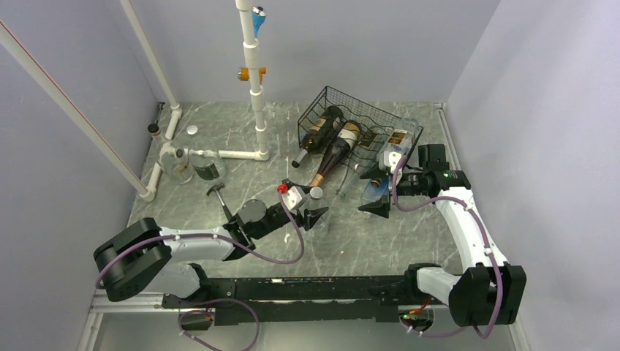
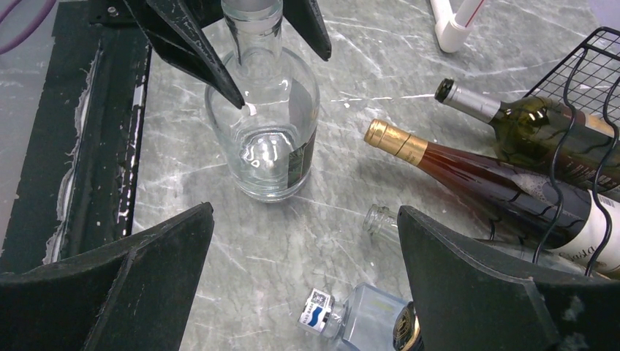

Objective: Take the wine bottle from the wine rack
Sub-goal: Pick up the wine bottle from the center of the board.

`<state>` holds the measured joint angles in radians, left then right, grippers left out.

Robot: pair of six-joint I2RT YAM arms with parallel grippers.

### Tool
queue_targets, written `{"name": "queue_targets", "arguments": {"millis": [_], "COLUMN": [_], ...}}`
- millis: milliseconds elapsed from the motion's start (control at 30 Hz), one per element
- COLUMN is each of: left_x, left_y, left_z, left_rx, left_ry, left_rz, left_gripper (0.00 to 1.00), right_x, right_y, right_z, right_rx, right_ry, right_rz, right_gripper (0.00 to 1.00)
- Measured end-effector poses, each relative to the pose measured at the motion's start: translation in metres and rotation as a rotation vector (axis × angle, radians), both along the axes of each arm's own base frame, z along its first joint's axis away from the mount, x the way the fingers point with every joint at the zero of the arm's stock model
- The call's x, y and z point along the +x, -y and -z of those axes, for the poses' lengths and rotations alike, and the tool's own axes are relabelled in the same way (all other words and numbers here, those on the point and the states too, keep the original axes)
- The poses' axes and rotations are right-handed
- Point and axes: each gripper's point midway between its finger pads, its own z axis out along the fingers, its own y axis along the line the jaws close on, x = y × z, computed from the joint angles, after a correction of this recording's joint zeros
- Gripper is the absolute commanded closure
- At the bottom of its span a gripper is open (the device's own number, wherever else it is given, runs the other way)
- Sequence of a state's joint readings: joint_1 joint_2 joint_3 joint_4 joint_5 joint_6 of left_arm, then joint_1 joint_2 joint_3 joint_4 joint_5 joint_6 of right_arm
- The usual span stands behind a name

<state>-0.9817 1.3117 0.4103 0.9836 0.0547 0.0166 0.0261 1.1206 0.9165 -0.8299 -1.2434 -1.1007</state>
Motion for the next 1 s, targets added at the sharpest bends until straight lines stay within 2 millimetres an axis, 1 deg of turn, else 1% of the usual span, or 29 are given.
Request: {"name": "queue_targets", "arguments": {"millis": [133,300,367,433,500,633,667,867,1000], "left_x": [0.001,0.002,0.002,0.002,0.001,-0.002,-0.001,0.0,0.001], "left_y": [0.002,0.005,0.005,0.006,0.007,0.009,0.009,0.007,-0.001], "left_z": [0.001,0.0,0.0,-0.001,-0.003,-0.004,-0.004,-0.004,-0.005], "left_rx": [0.003,-0.008,-0.011,-0.017,-0.026,-0.039,-0.039,-0.036,-0.015], "left_ry": [-0.005,-0.016,-0.022,-0.027,-0.026,-0.041,-0.042,-0.05,-0.063], "left_rz": [0.0,0.002,0.003,0.004,0.01,0.022,0.021,0.009,-0.018], "left_gripper": [0.38,0.42,0.47,0.54,0.66,0.96,1.0,1.0,1.0], "right_x": [0.0,0.001,0.001,0.001,0.001,0.001,0.001,0.001,0.002], "right_y": [0.0,0.001,0.001,0.001,0.001,0.001,0.001,0.002,0.002], "right_z": [0.0,0.0,0.0,0.0,0.0,0.0,0.0,0.0,0.0], "right_rx": [0.0,0.0,-0.001,-0.001,-0.001,-0.001,-0.001,-0.001,-0.001], "right_ry": [0.0,0.003,0.005,0.007,0.007,0.007,0.007,0.007,0.009], "right_rz": [0.002,0.004,0.004,0.003,0.003,0.003,0.003,0.005,0.005], "right_gripper": [0.0,0.0,0.0,0.0,0.0,0.0,0.0,0.0,0.0]}}
